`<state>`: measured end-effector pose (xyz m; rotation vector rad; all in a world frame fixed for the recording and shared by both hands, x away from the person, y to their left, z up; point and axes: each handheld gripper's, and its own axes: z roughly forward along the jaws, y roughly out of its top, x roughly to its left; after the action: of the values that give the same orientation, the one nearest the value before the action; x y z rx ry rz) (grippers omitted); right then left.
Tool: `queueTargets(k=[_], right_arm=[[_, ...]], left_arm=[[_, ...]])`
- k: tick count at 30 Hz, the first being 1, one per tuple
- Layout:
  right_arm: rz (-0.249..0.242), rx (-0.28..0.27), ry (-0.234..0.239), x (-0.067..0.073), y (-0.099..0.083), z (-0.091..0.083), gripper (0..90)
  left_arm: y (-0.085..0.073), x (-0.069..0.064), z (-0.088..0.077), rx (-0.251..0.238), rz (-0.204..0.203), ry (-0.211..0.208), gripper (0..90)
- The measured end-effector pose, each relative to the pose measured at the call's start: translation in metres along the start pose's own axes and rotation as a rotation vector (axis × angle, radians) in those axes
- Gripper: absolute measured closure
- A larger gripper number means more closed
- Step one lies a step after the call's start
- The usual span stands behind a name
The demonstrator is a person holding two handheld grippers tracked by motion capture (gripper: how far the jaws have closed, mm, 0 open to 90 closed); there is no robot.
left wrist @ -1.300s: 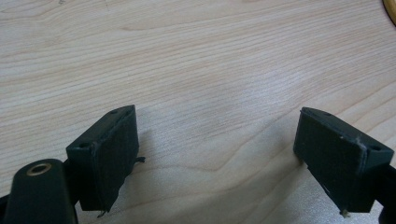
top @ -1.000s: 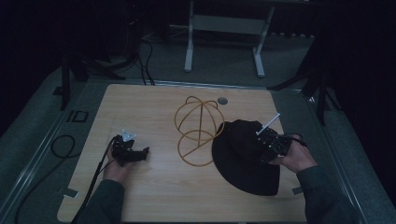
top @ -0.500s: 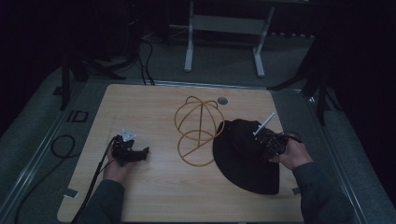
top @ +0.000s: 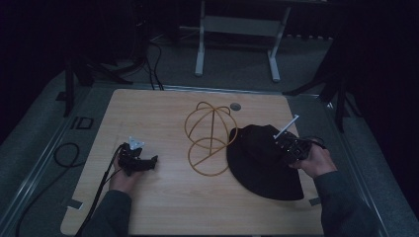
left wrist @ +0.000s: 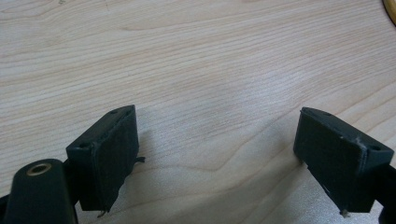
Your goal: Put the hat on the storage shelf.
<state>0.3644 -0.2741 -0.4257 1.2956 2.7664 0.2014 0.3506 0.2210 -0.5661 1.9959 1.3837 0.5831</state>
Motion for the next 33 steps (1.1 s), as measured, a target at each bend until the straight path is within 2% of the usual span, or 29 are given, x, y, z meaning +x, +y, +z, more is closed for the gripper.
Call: queueTargets(k=[5,17,24,33], right_arm=[[0.015,-0.04,0.012,-0.007,-0.002,-0.009,87.0],[0.025,-0.13,0.004,-0.019,-0.006,-0.035,86.9],[0.041,-0.178,0.012,-0.026,-0.007,-0.043,86.9],[0.048,-0.207,0.013,-0.032,-0.009,-0.05,86.9]], left_arm=[[0.0,0.0,0.0,-0.001,0.0,0.0,14.3],[0.0,0.0,0.0,0.0,0.0,0.0,14.3],[0.0,0.0,0.0,0.0,0.001,0.0,14.3],[0.0,0.0,0.0,0.0,0.001,0.0,14.3]])
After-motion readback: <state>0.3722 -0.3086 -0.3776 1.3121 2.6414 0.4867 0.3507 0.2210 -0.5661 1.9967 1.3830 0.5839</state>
